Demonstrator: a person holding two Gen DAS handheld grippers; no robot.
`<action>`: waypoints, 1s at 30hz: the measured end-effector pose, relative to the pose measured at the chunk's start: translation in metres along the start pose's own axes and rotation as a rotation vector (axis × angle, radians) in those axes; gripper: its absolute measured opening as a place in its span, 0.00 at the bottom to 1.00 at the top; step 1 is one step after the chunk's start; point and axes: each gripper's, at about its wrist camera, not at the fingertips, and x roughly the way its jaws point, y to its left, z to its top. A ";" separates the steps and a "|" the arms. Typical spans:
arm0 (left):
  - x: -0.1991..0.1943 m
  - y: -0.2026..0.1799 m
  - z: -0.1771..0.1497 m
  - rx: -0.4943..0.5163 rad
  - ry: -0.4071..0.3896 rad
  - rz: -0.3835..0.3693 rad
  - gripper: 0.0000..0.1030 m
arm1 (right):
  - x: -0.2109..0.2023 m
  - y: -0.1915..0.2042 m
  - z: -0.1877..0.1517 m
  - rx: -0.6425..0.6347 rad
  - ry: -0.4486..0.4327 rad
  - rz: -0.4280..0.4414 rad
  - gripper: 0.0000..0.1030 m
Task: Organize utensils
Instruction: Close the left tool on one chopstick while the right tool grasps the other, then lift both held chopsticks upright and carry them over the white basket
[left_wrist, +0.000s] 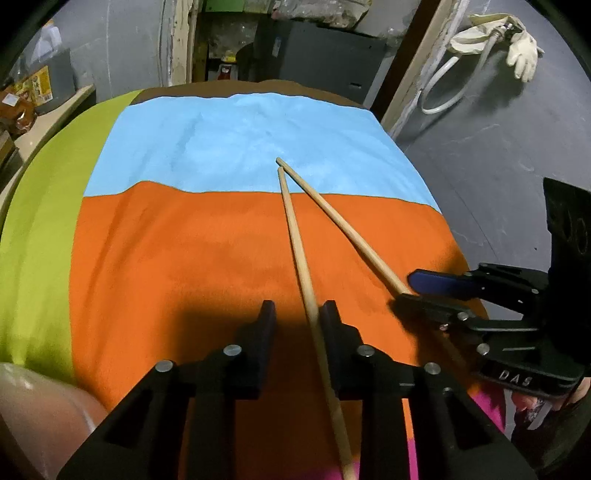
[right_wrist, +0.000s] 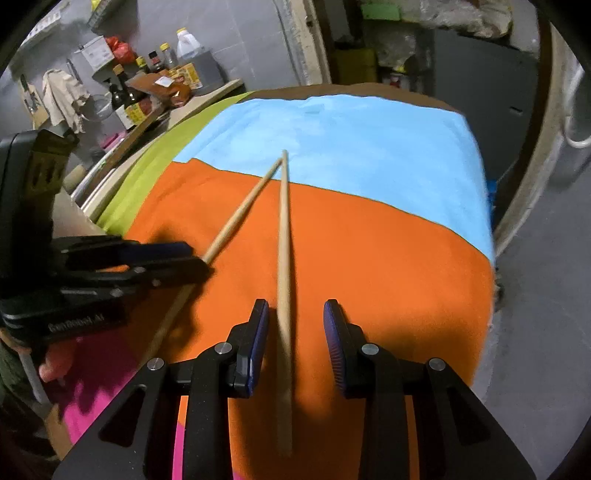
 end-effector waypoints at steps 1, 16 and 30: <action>0.002 0.000 0.004 -0.002 0.008 0.003 0.19 | 0.002 0.000 0.003 -0.001 0.006 0.006 0.28; -0.012 0.000 -0.005 -0.037 -0.009 -0.021 0.04 | -0.001 -0.001 0.000 0.112 -0.033 0.068 0.05; -0.103 -0.012 -0.042 -0.018 -0.377 0.020 0.04 | -0.076 0.062 -0.037 0.043 -0.475 0.001 0.05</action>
